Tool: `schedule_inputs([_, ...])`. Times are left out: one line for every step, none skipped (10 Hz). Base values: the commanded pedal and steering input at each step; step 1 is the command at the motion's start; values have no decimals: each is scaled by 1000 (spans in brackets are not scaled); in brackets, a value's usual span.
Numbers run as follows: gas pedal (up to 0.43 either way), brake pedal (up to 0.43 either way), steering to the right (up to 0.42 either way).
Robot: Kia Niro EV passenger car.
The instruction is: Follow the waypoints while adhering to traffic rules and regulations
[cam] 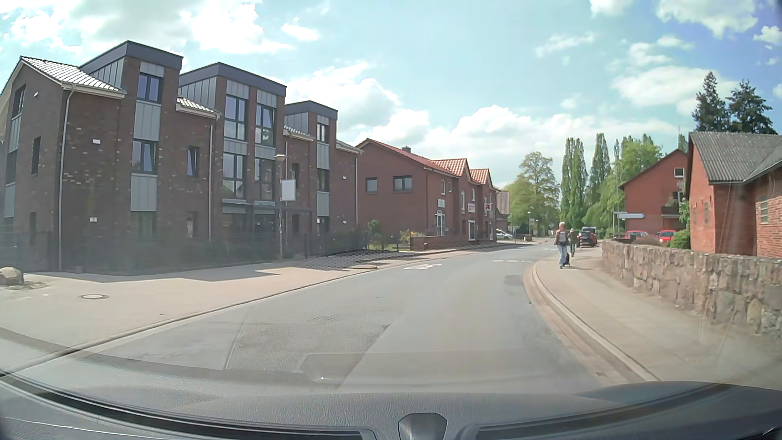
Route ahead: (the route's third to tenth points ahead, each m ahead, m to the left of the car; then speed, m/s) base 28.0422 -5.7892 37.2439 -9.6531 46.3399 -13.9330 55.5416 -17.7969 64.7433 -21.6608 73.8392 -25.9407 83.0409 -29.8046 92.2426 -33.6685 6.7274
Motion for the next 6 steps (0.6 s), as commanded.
schedule_inputs([0,0,56])
schedule_inputs([0,0,58])
schedule_inputs([0,0,58])
schedule_inputs([0,0,59])
schedule_inputs([0,0,60])
schedule_inputs([0,0,62])
